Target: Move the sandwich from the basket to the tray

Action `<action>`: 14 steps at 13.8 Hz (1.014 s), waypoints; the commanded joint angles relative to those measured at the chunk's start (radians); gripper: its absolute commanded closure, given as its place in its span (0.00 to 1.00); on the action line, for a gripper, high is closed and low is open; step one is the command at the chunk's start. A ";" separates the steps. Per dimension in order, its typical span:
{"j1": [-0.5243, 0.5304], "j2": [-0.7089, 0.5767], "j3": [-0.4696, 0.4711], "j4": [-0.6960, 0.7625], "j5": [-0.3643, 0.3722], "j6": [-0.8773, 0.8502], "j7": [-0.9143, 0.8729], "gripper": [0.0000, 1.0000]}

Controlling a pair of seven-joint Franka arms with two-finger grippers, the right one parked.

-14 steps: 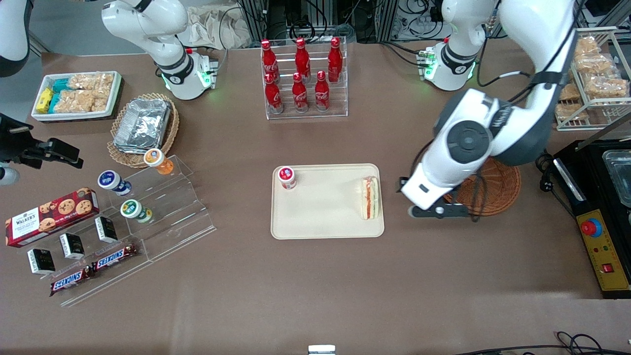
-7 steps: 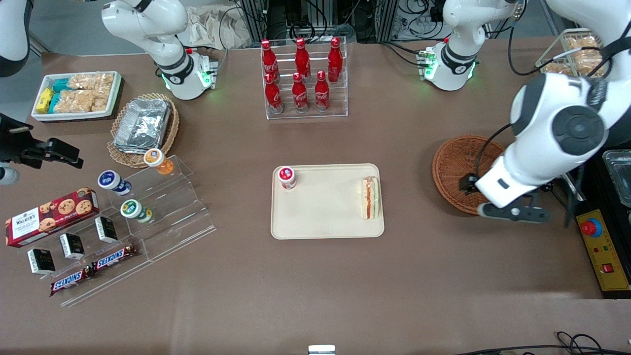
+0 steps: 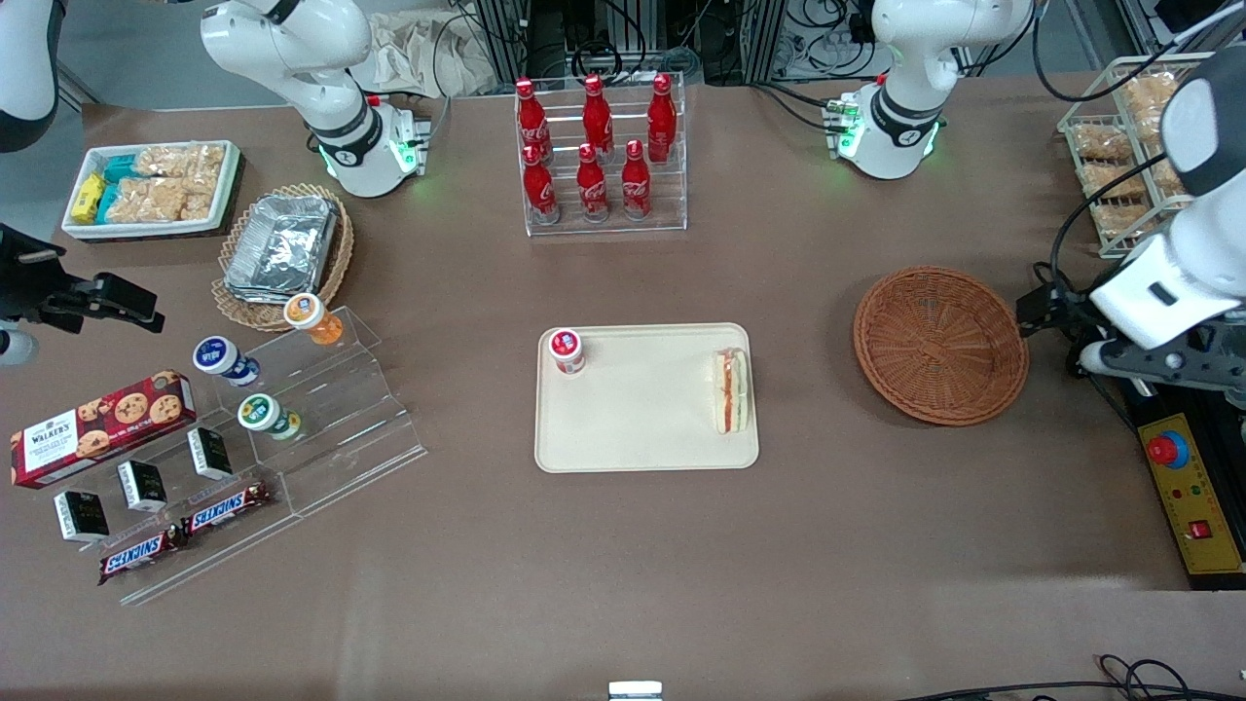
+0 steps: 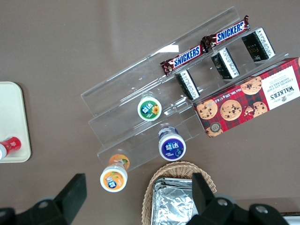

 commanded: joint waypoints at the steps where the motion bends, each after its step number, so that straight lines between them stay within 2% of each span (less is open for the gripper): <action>1: -0.013 -0.014 0.030 0.063 -0.026 -0.082 0.022 0.00; 4: 0.014 -0.011 0.029 0.083 -0.031 -0.093 0.022 0.00; 14: 0.010 -0.006 0.027 0.095 -0.034 -0.091 0.005 0.00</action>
